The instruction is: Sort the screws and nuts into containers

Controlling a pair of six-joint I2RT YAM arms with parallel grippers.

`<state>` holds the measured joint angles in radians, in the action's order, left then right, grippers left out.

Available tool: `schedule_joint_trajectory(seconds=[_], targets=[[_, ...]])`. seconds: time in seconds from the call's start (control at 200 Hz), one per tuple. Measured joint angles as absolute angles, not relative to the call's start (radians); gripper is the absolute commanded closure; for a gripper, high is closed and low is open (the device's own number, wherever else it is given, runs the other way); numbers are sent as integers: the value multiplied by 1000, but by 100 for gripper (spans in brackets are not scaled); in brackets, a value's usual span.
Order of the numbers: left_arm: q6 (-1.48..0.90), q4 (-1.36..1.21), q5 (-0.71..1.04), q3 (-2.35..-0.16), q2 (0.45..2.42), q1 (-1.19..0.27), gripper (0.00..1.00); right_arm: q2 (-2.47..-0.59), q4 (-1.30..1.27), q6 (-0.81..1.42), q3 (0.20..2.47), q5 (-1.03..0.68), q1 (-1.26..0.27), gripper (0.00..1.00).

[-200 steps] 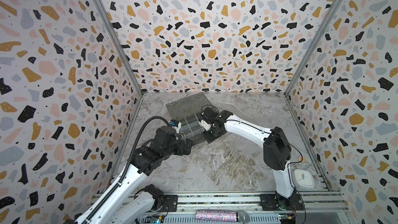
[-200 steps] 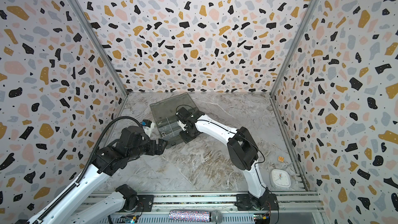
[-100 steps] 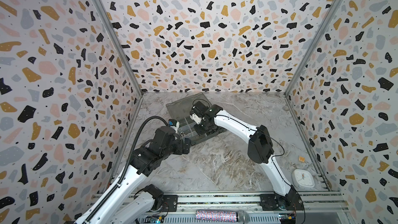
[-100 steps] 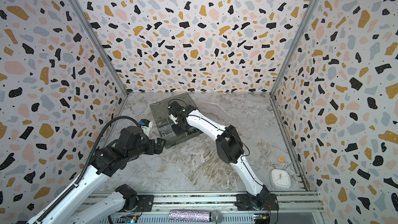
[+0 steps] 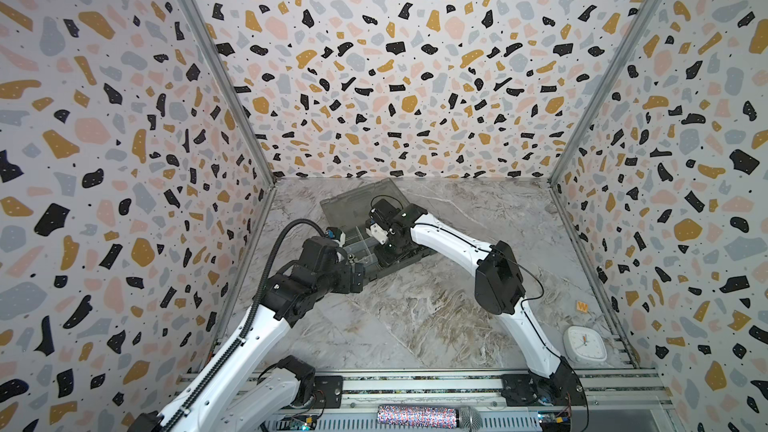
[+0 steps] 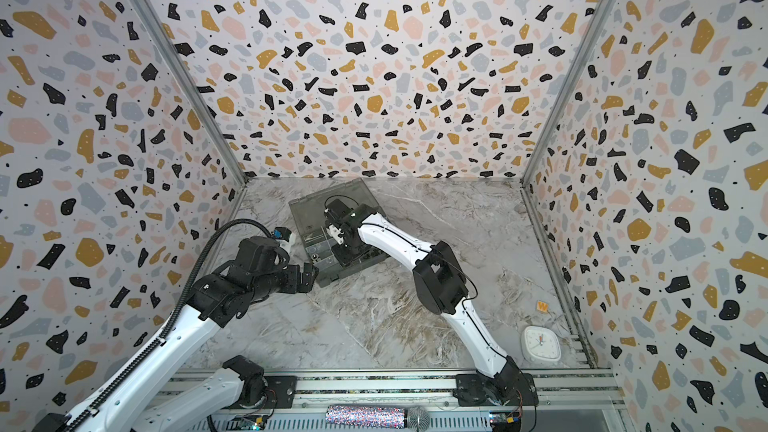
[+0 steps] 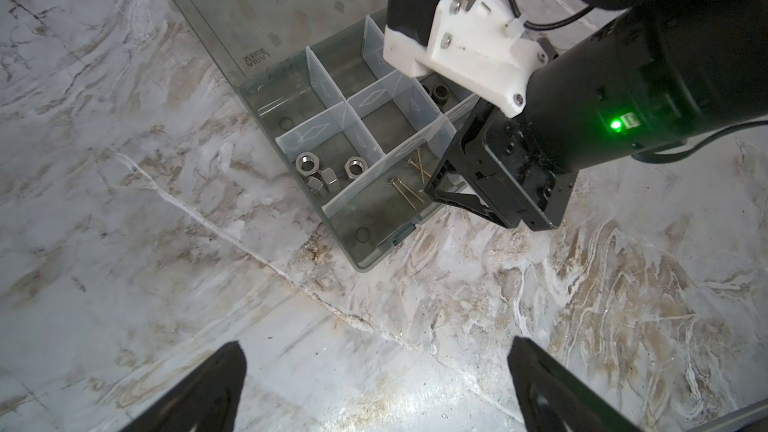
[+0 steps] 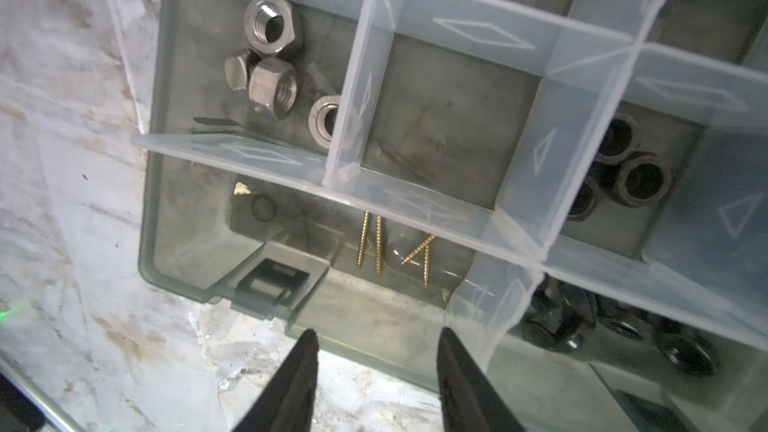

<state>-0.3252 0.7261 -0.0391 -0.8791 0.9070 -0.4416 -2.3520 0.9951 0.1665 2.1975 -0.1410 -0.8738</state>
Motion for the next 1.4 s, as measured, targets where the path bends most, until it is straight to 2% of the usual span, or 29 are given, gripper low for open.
schedule_joint_trajectory(seconds=[0.13,0.285,0.35,0.436,0.536,0.696,0.901,1.402], targets=[[-319,723,-67,-896,928,-432,0,-2300,960,163,2166,-137,-865,31],[-327,662,-117,-902,928,-413,0,-2068,881,171,2024,-125,-820,32],[-333,629,-128,-902,928,-405,0,-1939,836,176,1940,-108,-780,36],[-348,587,-142,-902,938,-399,0,-1797,785,180,1814,-76,-726,48],[-370,541,-144,-890,965,-395,0,-1719,731,187,1675,-48,-661,59],[-419,493,-152,-844,1004,-394,0,-1802,651,189,1550,-36,-593,68],[-474,463,-197,-836,1049,-393,0,-1952,572,176,1508,-62,-530,69],[-493,425,-224,-837,1089,-322,0,-2060,492,193,1569,-149,-508,69]])
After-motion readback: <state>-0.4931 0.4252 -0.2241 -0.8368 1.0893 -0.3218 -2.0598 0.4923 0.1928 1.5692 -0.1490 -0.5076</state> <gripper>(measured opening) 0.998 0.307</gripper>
